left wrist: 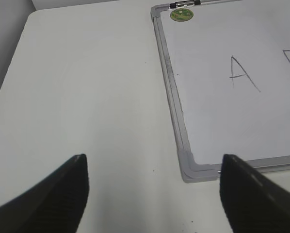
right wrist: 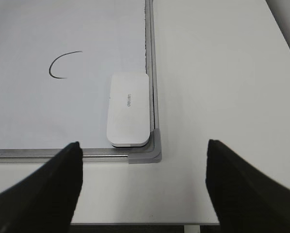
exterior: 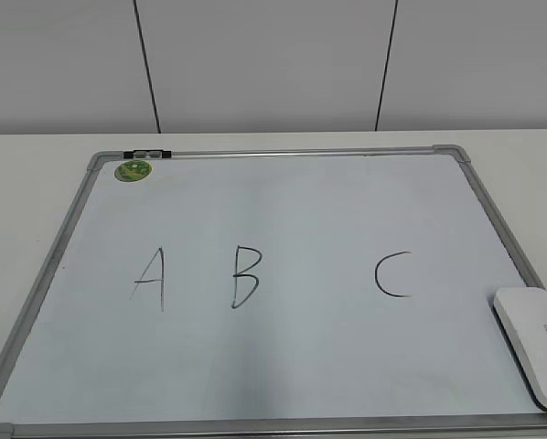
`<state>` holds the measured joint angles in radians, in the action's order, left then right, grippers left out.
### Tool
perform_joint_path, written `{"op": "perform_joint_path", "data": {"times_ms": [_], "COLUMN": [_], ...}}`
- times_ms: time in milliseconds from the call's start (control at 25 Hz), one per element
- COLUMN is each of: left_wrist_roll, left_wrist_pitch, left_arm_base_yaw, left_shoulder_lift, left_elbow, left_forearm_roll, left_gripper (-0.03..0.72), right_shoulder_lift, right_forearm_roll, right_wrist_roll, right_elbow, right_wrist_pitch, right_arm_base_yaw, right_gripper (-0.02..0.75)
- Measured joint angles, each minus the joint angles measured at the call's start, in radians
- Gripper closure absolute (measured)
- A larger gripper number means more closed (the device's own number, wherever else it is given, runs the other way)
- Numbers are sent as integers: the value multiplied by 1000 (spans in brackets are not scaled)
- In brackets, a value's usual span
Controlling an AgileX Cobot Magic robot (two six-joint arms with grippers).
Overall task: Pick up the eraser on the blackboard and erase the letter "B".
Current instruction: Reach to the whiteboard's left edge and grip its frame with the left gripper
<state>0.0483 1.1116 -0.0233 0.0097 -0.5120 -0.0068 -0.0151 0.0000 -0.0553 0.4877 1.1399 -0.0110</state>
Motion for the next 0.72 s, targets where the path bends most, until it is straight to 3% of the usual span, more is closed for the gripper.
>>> {"op": "perform_joint_path", "data": {"times_ms": [720], "left_wrist_roll": [0], "left_wrist_pitch": [-2], "left_arm_base_yaw": [0], "left_shoulder_lift": [5], "left_elbow": [0], "left_forearm_roll": [0], "left_gripper": [80], "right_shoulder_lift": [0], "right_forearm_roll": [0], "right_wrist_roll": [0], "right_elbow": [0], "right_wrist_pitch": [0], "right_arm_base_yaw": [0], "right_gripper": [152]}}
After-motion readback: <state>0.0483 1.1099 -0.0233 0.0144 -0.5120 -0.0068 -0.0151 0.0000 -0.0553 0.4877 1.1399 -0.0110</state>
